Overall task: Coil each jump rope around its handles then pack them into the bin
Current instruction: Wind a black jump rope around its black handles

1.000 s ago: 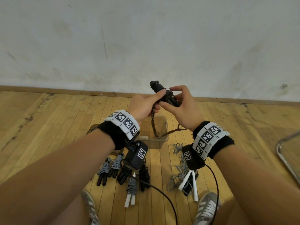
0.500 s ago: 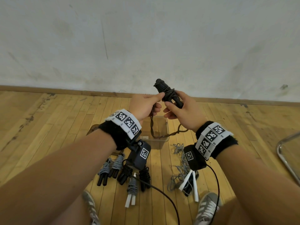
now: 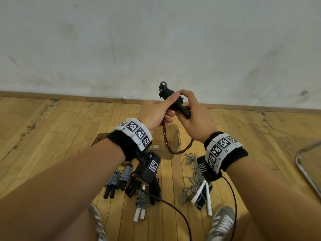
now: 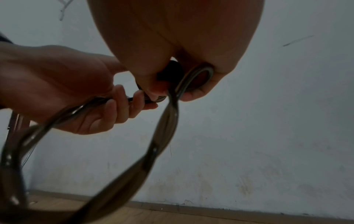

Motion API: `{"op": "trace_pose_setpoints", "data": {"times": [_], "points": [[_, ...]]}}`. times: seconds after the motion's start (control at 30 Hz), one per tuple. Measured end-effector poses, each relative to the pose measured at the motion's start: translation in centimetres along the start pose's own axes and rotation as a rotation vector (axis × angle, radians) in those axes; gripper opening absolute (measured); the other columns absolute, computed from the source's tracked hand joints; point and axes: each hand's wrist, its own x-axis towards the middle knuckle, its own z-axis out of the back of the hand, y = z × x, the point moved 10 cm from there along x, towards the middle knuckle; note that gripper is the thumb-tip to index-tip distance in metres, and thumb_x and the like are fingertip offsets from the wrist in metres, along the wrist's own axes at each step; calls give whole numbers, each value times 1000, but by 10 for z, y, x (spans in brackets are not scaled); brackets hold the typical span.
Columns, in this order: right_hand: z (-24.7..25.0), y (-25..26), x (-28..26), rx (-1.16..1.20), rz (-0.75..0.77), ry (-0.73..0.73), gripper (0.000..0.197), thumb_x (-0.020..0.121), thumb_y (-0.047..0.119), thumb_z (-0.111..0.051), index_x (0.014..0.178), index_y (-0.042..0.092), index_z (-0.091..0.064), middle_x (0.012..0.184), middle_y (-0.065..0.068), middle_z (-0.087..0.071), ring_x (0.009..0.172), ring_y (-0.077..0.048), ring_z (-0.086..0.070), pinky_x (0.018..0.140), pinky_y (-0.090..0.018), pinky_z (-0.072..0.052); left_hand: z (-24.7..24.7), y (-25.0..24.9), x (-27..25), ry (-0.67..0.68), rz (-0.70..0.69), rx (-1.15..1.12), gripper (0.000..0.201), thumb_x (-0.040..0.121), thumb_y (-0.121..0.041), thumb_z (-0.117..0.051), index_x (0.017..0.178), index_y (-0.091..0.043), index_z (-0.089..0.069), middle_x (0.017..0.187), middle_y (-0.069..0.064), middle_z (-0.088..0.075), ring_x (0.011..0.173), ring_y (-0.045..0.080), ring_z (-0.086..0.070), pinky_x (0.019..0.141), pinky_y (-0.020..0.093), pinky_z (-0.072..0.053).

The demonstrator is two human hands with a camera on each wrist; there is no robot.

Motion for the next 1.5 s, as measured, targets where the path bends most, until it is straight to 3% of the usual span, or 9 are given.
{"op": "trace_pose_setpoints", "data": {"times": [0.13,0.27,0.4,0.67,1.0,1.17,1.27,1.4,1.5], "points": [[-4,-3,-1,340,-94,61,57,97,22,-65,142,34,-33,94,-6,-69,57,-9,-58,59,-31,-52,4,-4,2,-1,-40,5,53,89,-59,-69,95,-7,-77,78,7,-77,60,9,-68,58,21,-55],[-11,-15,-4,635,-316,99,50,105,36,-53,149,28,-33,86,-8,-74,63,-22,-67,61,-33,-54,-2,-5,3,33,-58,-3,50,94,-56,-63,95,-9,-77,86,11,-78,67,12,-70,65,25,-57],[-10,-10,-3,577,-269,137,40,106,27,-52,144,17,-47,88,-10,-75,72,-18,-72,70,-32,-61,-5,2,4,67,-17,14,47,94,-58,-62,101,-13,-76,82,5,-74,62,11,-68,61,24,-56],[4,-24,0,285,-191,-5,60,98,22,-66,152,17,-39,117,2,-69,83,-10,-75,86,-43,-61,-4,8,8,68,-24,11,29,93,-36,-73,99,-8,-76,67,-3,-68,57,8,-63,56,22,-50],[7,-13,-1,178,-151,-15,64,87,23,-79,137,35,-41,92,2,-74,71,-4,-73,70,-26,-61,-2,3,3,21,-33,40,47,83,-59,-74,98,-15,-78,69,-1,-69,59,8,-65,58,23,-52],[-4,-8,-3,599,-241,114,52,95,17,-70,138,30,-43,98,-16,-74,79,-28,-76,73,-38,-63,1,4,8,22,-52,0,44,89,-48,-74,98,-5,-77,64,-3,-64,56,8,-59,57,23,-49],[-11,-13,-5,806,-378,153,33,106,32,-49,139,28,-44,100,-22,-74,77,-35,-73,73,-44,-60,1,3,9,30,-65,5,40,91,-45,-73,97,-5,-76,65,-3,-64,57,8,-59,58,22,-49],[-19,-22,-4,725,-380,168,33,110,31,-39,140,20,-45,73,-8,-68,58,-22,-60,58,-35,-50,0,4,10,25,-60,-11,37,91,-42,-74,99,-6,-76,67,-2,-63,55,7,-58,56,21,-49],[-16,-21,1,514,-281,125,35,109,32,-41,142,20,-42,70,-1,-59,55,-12,-53,55,-32,-44,3,5,11,-3,-45,-10,33,91,-39,-76,98,-7,-76,65,-3,-65,54,7,-58,54,21,-49]]}}
